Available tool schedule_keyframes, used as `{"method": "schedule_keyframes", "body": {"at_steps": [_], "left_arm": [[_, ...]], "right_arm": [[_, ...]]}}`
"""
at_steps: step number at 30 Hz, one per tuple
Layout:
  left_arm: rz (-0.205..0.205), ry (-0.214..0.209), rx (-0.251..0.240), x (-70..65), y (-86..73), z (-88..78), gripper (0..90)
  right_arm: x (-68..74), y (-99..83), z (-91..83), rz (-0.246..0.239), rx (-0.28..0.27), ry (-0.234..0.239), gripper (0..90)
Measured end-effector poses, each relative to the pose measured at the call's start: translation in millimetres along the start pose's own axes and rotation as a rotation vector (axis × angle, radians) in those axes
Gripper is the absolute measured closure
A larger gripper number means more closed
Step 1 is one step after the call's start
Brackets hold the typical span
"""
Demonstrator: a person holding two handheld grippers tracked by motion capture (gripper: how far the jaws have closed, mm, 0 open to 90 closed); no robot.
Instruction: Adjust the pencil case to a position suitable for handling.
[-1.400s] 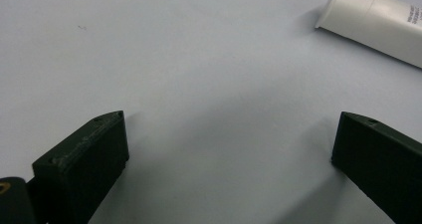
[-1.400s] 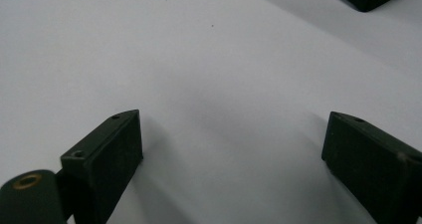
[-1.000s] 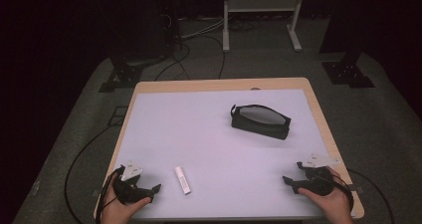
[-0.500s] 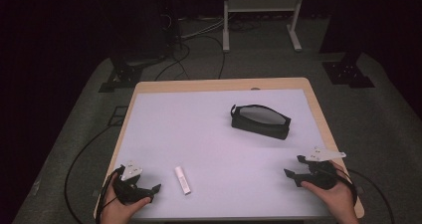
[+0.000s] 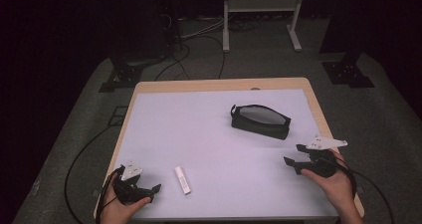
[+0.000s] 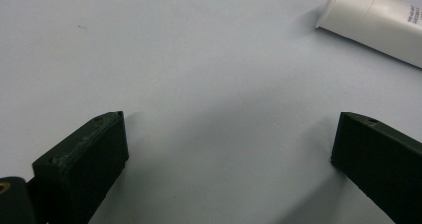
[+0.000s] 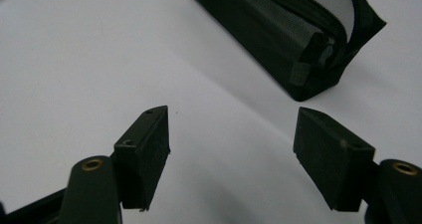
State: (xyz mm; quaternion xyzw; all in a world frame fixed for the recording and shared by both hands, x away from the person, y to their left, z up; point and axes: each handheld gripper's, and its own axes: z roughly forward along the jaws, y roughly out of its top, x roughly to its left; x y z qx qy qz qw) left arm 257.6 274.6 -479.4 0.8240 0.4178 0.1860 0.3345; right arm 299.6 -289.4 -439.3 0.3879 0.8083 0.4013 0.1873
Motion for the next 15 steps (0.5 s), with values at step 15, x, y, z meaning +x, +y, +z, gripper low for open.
{"method": "schedule_keyframes", "body": {"at_steps": [15], "left_arm": [[-0.004,0.000,-0.002,-0.2,0.1,0.3,0.4]], "right_arm": [[-14.9,24.5,6.8,-0.010,-0.035,-0.013,32.1]]}}
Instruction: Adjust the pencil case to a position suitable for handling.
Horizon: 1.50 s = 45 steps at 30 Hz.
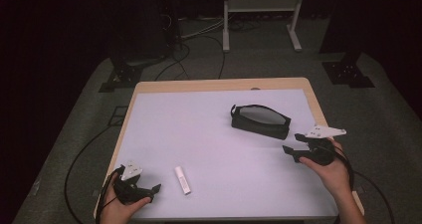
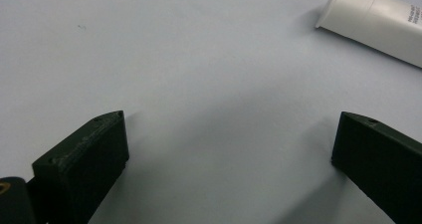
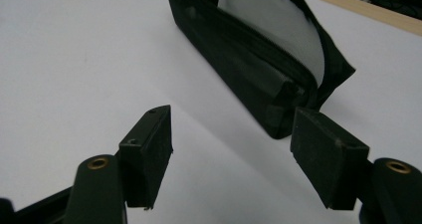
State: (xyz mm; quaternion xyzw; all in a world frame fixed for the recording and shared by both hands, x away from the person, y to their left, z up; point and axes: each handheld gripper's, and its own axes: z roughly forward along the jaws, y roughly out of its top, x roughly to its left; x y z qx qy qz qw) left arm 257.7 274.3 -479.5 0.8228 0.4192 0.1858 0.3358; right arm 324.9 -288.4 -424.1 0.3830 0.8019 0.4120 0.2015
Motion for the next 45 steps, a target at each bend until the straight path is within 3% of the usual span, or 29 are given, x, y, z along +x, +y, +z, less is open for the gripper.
{"method": "schedule_keyframes", "body": {"at_steps": [32,45], "left_arm": [[0.004,0.000,0.004,0.3,0.1,0.0,0.4],[0.003,-0.001,0.002,0.4,0.1,0.2,0.5]], "right_arm": [[-29.8,53.8,37.4,-0.028,-0.017,0.007,37.7],[-49.4,71.5,58.5,-0.033,-0.006,0.015,40.0]]}}
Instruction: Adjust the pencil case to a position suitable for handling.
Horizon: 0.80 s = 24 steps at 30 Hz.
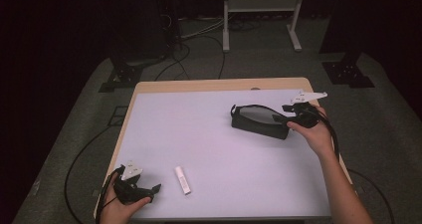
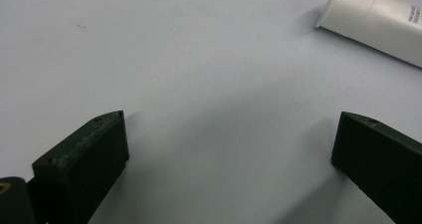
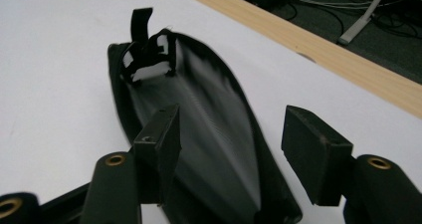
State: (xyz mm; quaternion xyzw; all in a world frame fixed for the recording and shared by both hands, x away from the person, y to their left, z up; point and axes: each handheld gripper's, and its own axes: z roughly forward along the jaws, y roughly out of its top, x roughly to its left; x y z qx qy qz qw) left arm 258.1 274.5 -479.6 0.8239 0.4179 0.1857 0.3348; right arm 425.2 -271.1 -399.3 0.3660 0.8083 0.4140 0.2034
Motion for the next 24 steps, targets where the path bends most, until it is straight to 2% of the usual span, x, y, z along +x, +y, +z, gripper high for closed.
{"method": "schedule_keyframes", "body": {"at_steps": [9,19,24], "left_arm": [[-0.001,-0.001,0.000,0.0,0.0,0.0,0.4],[-0.001,-0.001,0.000,0.0,0.0,0.0,0.5],[-0.001,-0.001,0.000,0.1,0.0,0.1,0.5]], "right_arm": [[-13.8,7.4,14.4,0.008,0.014,0.024,43.8],[-17.1,8.0,36.7,-0.002,0.052,0.049,51.2],[-17.8,4.5,47.8,0.002,0.095,0.065,58.0]]}}
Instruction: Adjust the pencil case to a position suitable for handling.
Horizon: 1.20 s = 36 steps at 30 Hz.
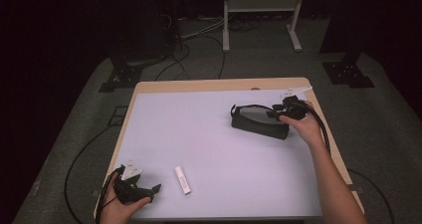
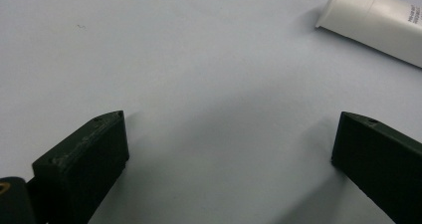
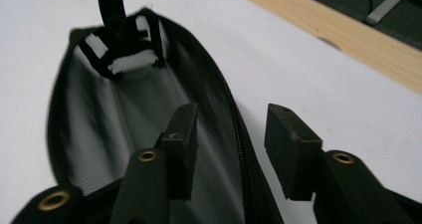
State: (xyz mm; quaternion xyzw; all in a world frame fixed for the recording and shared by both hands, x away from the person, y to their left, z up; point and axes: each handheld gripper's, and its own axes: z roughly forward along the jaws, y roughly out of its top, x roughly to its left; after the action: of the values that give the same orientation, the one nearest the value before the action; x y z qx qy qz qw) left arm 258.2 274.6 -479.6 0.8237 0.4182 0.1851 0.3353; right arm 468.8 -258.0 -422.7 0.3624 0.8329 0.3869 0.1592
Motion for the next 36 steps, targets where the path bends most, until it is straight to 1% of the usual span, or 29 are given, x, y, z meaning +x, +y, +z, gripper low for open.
{"method": "schedule_keyframes", "body": {"at_steps": [2,4,6,9,13,18,22,27,29,31,36], "left_arm": [[0.000,0.000,0.000,0.0,0.0,0.0,0.5],[0.000,0.000,0.000,0.0,0.0,0.0,0.5],[0.000,0.000,0.000,0.0,0.0,0.0,0.4],[0.000,0.000,0.000,0.0,0.0,0.0,0.5],[0.000,0.000,0.000,0.1,0.0,0.0,0.5],[0.000,0.000,0.000,0.0,0.0,0.0,0.5],[0.000,0.000,0.000,0.0,-0.1,0.0,0.4],[0.000,0.000,0.000,0.0,0.0,0.0,0.5],[0.000,0.000,0.000,0.0,-0.1,0.0,0.4],[0.000,0.000,0.000,0.0,-0.1,0.0,0.5],[0.000,0.000,0.000,0.0,-0.1,0.0,0.5]], "right_arm": [[-1.2,-0.2,2.3,-0.002,0.001,0.004,62.0],[-1.8,0.5,2.8,0.000,0.005,0.014,68.7],[-1.3,1.6,2.1,0.006,0.016,0.009,74.6],[-3.7,2.2,-0.3,0.023,0.013,0.020,81.0],[-4.9,1.1,-2.9,0.043,0.029,0.040,87.1],[-4.9,0.6,-10.1,0.077,0.011,0.059,88.0],[-2.6,1.8,-18.3,0.087,-0.003,0.075,88.0],[5.2,2.8,-30.6,0.085,-0.023,0.081,88.0],[9.1,3.1,-35.2,0.087,-0.020,0.080,88.0],[13.0,3.2,-39.3,0.079,-0.019,0.080,88.0],[26.0,2.7,-48.9,0.064,-0.038,0.101,88.0]]}}
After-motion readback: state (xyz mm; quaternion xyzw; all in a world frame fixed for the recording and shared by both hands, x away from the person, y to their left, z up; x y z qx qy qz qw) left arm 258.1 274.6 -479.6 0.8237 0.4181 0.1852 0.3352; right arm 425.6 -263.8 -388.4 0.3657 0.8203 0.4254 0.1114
